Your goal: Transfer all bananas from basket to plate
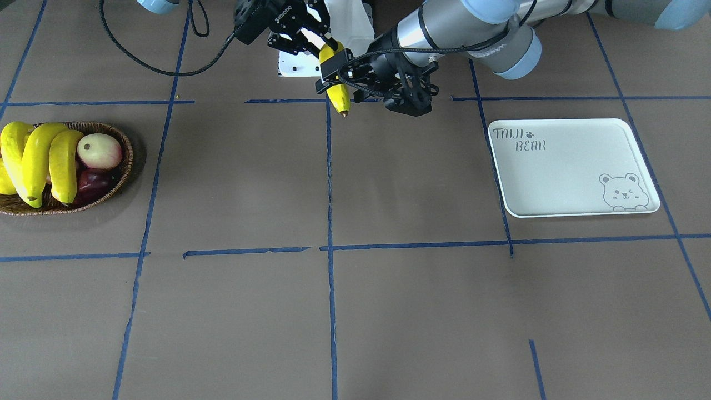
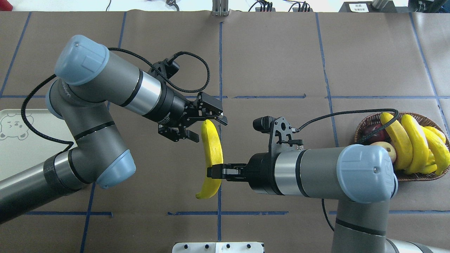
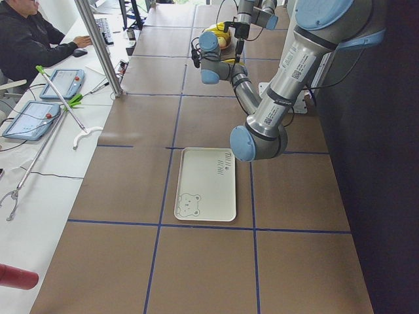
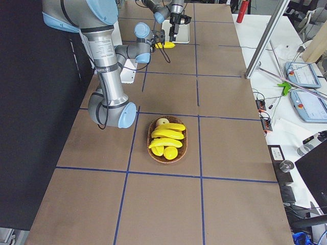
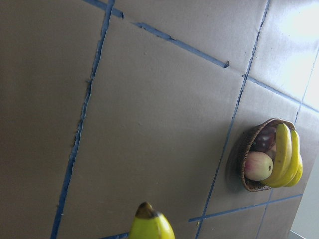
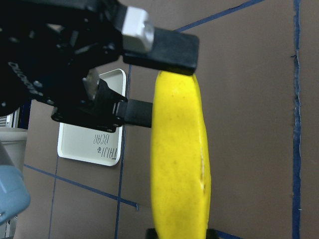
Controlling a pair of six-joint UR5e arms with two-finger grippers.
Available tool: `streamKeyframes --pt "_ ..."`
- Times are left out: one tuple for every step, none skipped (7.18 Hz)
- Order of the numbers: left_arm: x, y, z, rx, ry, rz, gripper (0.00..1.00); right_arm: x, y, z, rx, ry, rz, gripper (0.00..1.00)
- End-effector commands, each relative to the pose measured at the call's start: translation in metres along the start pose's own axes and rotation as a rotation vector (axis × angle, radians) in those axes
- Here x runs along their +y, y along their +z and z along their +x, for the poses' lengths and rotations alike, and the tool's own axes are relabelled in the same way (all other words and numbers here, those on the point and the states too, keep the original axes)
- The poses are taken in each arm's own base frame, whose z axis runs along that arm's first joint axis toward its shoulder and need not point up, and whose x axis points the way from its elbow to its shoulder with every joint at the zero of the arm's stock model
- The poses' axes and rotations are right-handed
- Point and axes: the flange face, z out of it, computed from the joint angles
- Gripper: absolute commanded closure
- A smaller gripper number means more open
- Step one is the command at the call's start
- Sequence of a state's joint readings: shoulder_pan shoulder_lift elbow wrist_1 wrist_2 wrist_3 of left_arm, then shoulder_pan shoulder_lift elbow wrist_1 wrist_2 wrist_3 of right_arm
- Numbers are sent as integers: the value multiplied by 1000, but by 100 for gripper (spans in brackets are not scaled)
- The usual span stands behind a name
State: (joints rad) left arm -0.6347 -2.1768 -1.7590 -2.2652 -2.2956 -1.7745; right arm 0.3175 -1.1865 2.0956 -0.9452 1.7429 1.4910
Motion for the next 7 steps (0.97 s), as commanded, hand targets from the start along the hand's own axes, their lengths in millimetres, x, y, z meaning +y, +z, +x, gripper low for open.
streamKeyframes --pt "6 7 -3 -3 -3 -6 1 -1 0 0 1 0 3 100" --pt "15 -1 3 13 10 -11 3 -2 0 0 1 0 5 100" --pt "24 3 2 12 13 -26 24 -2 0 0 1 0 5 100" --pt "25 6 0 5 9 -31 64 -2 -1 0 -2 0 7 100" --pt "23 10 -2 -2 5 -31 88 -3 -2 -1 -5 -1 8 100" --pt "24 8 -2 0 5 -32 100 -4 -4 -2 -9 -1 12 91" --pt "27 6 -1 4 7 -34 100 -13 -7 -4 -11 -3 26 2"
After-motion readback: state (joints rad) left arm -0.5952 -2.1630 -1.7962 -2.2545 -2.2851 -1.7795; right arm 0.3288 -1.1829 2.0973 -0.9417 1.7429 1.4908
